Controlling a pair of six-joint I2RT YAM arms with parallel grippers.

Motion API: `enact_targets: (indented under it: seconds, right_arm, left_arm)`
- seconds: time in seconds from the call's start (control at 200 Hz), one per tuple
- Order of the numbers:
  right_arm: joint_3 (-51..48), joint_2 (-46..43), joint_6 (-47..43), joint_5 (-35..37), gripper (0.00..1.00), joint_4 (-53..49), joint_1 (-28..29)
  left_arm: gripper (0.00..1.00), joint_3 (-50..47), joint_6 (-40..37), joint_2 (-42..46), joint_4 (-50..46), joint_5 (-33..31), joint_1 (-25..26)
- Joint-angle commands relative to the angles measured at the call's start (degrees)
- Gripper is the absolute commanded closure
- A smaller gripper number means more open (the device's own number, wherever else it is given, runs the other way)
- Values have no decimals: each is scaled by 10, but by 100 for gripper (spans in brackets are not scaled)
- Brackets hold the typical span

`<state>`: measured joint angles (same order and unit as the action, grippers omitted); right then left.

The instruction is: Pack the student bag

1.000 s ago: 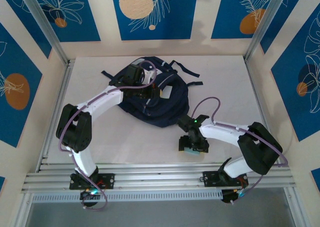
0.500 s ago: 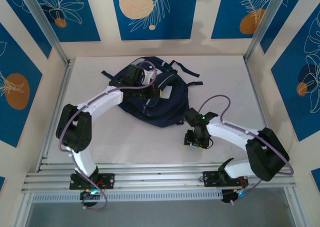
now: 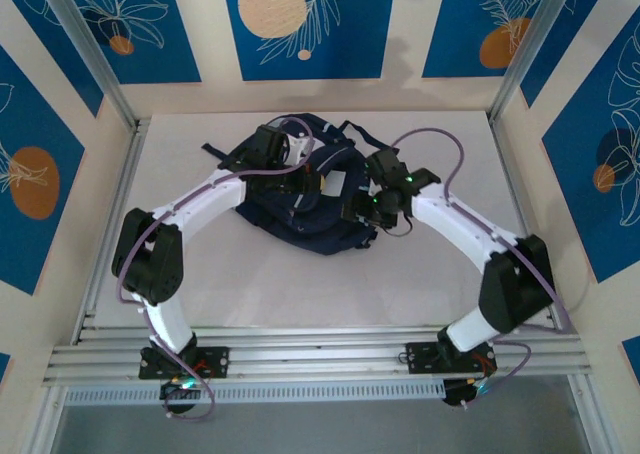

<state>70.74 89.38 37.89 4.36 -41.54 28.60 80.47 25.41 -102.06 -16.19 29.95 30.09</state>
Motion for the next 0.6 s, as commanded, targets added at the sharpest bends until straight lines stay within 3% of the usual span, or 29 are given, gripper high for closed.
enact_targets:
  seconds: [0.0,0.07,0.27,0.345,0.475,0.595]
  right_arm:
    - [53,56,-19,-21,38,26,-5]
    - [84,89,-22,-49,34,44,-9]
    - [114,110,-31,-100,4,70,-23]
    - [86,92,-26,-114,3,86,-36]
    - [17,68,0,-162,14,150,-58]
    - [-22,63,27,-194,49,223,-60]
  left_arm:
    - [100,30,-3,21,10,28,10]
    - [100,33,-5,22,8,29,10]
    - [100,35,-2,22,5,28,10]
    - [100,36,-1,23,4,27,10]
    - [100,38,2,25,3,27,10]
    - [100,42,7,23,2,30,11]
